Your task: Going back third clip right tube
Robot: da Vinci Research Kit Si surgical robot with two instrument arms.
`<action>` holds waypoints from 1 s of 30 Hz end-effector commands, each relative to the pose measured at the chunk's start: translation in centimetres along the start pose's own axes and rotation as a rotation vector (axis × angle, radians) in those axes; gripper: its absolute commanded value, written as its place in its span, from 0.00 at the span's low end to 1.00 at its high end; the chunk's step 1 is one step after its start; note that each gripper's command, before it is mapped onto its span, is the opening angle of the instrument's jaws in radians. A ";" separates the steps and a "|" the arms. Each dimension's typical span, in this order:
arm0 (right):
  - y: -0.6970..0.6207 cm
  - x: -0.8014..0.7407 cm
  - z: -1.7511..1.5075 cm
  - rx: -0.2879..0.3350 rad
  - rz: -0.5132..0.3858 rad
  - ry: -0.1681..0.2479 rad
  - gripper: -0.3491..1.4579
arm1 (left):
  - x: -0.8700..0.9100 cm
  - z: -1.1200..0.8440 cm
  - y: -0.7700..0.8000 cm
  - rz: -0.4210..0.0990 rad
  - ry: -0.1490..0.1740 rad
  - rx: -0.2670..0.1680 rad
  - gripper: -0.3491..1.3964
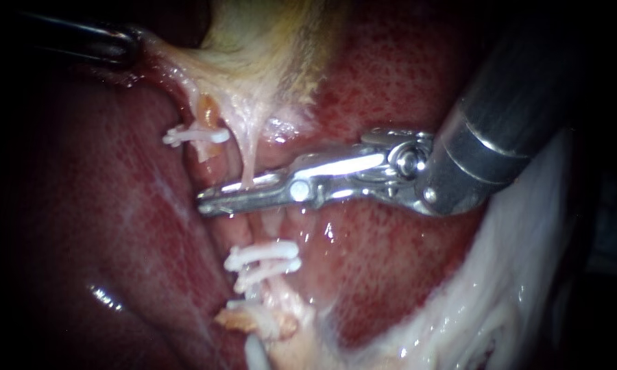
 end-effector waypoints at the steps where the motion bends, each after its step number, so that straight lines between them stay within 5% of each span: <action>1: 0.01 -0.02 -0.01 0.001 -0.018 -0.003 0.04 | 0.00 0.00 0.00 0.000 0.000 0.001 0.00; 4: 0.06 -0.03 0.02 -0.029 -0.085 0.003 0.34 | 0.00 0.00 0.00 0.000 0.000 0.001 0.00; 6: 0.14 -0.05 0.03 -0.092 -0.128 0.005 0.43 | 0.00 0.00 0.00 0.000 0.000 0.001 0.00; 11: 0.37 -0.11 -0.08 -0.177 -0.192 0.008 0.47 | -0.01 0.00 0.00 0.000 0.000 0.001 0.00; 15: 0.43 -0.15 -0.24 -0.220 -0.244 -0.011 0.47 | -0.01 0.00 0.00 0.000 0.000 0.001 0.00; 19: 0.28 -0.23 -0.40 -0.228 -0.345 -0.027 0.47 | -0.01 -0.01 0.00 0.000 0.000 0.000 0.00; 30: -0.50 -0.50 -1.10 -0.329 -0.715 -0.072 0.47 | -0.01 -0.02 -0.01 0.001 0.000 0.000 0.00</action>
